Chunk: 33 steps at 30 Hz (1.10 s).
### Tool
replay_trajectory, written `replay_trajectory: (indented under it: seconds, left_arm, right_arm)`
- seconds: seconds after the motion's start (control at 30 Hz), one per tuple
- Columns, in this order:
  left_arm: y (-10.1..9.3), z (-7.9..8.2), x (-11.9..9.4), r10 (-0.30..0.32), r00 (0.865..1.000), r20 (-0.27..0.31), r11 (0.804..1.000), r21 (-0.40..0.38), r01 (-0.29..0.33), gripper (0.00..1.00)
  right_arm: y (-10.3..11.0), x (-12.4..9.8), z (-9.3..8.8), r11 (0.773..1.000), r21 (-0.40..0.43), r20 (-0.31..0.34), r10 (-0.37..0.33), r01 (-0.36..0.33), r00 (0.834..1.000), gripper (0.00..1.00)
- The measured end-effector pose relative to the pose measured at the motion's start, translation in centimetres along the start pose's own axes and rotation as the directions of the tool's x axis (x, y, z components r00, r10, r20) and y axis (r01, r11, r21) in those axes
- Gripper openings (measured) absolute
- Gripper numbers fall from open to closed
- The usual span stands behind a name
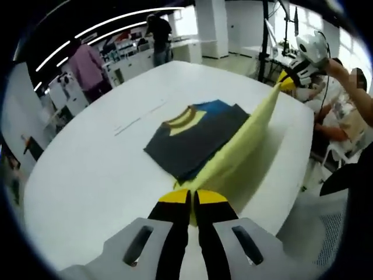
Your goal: Fold the garment on the visible template until the final outline fits inside the template.
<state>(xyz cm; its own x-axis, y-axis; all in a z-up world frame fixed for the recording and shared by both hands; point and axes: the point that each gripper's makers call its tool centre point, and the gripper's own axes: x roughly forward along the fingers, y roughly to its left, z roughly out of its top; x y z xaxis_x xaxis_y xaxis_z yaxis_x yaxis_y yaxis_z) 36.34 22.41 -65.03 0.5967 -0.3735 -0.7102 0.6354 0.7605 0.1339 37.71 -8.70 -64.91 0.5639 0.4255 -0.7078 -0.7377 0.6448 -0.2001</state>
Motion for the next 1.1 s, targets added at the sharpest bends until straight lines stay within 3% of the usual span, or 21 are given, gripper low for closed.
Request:
replay_trajectory:
  seconds: [0.23, 0.57, 0.83, 1.1]
  left_arm:
    - [1.9, 2.7, 0.7, 0.049, 0.997, 0.064, 0.999, -0.013, -0.048, 0.0]
    - [4.3, 5.3, 1.7, 0.117, 0.985, 0.124, 0.993, 0.005, -0.118, 0.0]
    - [5.9, 7.0, 3.0, 0.157, 0.976, 0.152, 0.986, 0.04, -0.165, 0.0]
    - [7.4, 8.2, 4.5, 0.17, 0.969, 0.177, 0.985, 0.001, -0.173, 0.0]
  right_arm:
    - [-2.1, 0.9, 1.4, 0.999, -0.007, 0.013, -0.046, 0.047, 0.999, 0.0]
    - [-4.7, 2.0, 3.3, 0.993, -0.024, 0.047, -0.111, 0.112, 0.993, 0.0]
    - [-6.8, 3.1, 4.4, 0.985, -0.047, 0.057, -0.166, 0.168, 0.985, 0.0]
    - [-9.2, 5.1, 4.8, 0.971, -0.055, 0.045, -0.232, 0.234, 0.972, 0.0]
